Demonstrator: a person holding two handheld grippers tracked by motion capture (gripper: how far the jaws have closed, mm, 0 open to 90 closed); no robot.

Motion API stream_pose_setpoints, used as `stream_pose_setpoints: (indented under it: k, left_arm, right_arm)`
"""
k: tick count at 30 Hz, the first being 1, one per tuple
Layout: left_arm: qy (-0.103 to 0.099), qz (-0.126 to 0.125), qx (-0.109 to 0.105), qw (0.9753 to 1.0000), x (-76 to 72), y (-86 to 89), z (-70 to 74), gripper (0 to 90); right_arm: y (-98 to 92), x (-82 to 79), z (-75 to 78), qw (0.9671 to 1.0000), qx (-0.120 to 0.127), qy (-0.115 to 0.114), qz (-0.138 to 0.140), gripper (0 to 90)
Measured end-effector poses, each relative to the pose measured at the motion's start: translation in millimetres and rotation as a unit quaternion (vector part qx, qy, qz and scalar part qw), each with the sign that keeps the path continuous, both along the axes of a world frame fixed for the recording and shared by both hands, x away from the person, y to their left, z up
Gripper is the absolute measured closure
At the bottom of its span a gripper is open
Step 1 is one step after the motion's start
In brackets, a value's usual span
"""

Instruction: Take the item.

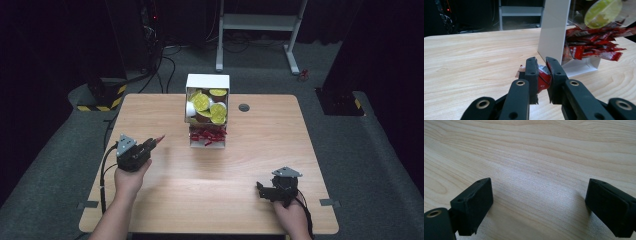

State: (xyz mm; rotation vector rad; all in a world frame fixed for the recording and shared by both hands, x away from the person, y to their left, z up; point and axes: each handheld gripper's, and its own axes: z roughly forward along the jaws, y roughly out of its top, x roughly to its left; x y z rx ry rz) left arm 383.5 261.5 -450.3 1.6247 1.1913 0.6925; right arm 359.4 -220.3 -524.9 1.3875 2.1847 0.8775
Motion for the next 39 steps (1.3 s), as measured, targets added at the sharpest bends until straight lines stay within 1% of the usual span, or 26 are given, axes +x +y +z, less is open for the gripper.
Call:
stream_pose_setpoints:
  k: [1,3,5,6,7,8,11,12,14,15,16,19,23,24,27,28,32,37,38,39]
  left_arm:
    - [0.000,0.000,0.000,1.0000,0.0,0.0,0.0,80.5]
    - [0.004,0.001,0.003,1.0000,6.9,1.3,0.5,80.5]
    - [0.005,0.002,0.002,1.0000,9.1,1.4,0.6,80.5]
    - [0.004,0.005,-0.001,1.0000,13.0,1.2,0.7,80.5]
    - [0.004,0.005,-0.001,1.0000,13.0,1.2,0.7,80.5]
    - [0.008,0.005,0.004,0.9999,17.1,0.6,0.9,80.5]
    - [0.009,0.005,0.009,0.9999,20.9,-1.2,1.0,80.5]
    - [0.010,0.005,0.012,0.9999,24.8,-2.4,1.5,80.6]
    - [0.011,0.006,0.016,0.9998,26.7,-3.2,1.7,80.6]
    - [0.010,0.007,0.013,0.9999,28.3,-3.6,1.3,80.6]
    - [0.013,0.007,0.011,0.9998,30.4,-3.9,1.0,80.6]
    - [0.015,0.006,0.019,0.9997,34.8,-6.2,1.0,80.6]
    - [0.016,0.007,0.017,0.9997,40.5,-6.9,3.0,80.7]
    - [0.011,0.008,0.013,0.9998,43.0,-6.8,4.1,80.8]
    - [0.015,0.010,0.015,0.9997,46.3,-7.2,5.0,80.9]
    - [0.014,0.009,0.020,0.9997,49.0,-8.4,5.4,80.9]
    - [0.011,0.012,0.027,0.9995,52.2,-9.6,4.8,80.8]
    - [0.017,0.015,0.038,0.9990,57.2,-13.0,-1.1,80.8]
    - [0.021,0.017,0.046,0.9986,58.4,-13.6,-4.7,80.9]
    - [0.024,0.018,0.045,0.9985,58.8,-13.5,-6.6,80.8]
  right_arm:
    - [0.0,0.0,0.0,1.0000,0.000,0.000,0.000,7.7]
    - [0.0,0.0,0.0,1.0000,0.000,0.000,0.000,7.7]
    - [0.0,0.0,0.0,1.0000,0.000,0.000,0.000,7.7]
    - [0.0,0.0,0.0,1.0000,0.000,0.000,0.000,7.7]
    - [0.0,0.0,0.0,1.0000,0.000,0.000,0.000,7.7]
    - [0.0,0.0,0.0,1.0000,0.000,0.000,0.000,7.7]
    - [0.0,0.0,0.0,1.0000,0.000,0.000,0.000,7.7]
    - [0.0,0.0,0.0,1.0000,0.000,0.000,0.000,7.7]
    - [0.0,0.0,0.0,1.0000,0.000,0.000,0.000,7.7]
    - [0.0,0.0,0.0,1.0000,0.000,0.000,0.000,7.7]
    - [0.0,0.0,0.0,1.0000,0.000,0.000,0.000,7.7]
    - [0.0,0.0,0.0,1.0000,0.000,0.000,0.000,7.7]
    - [0.0,0.0,0.0,1.0000,0.000,0.000,0.000,7.7]
    - [0.0,0.0,0.0,1.0000,0.000,0.000,0.000,7.7]
    - [0.0,0.0,0.0,1.0000,0.000,0.000,0.000,7.7]
    - [0.1,0.0,-0.1,1.0000,0.000,-0.001,0.000,7.7]
    - [0.0,0.0,0.0,1.0000,0.000,0.000,0.000,7.7]
    - [0.0,0.0,0.0,1.0000,0.000,0.000,0.000,7.7]
    - [0.0,0.0,-0.1,1.0000,0.000,-0.001,0.000,7.7]
    - [0.0,0.0,-0.1,1.0000,0.000,-0.001,0.000,7.7]
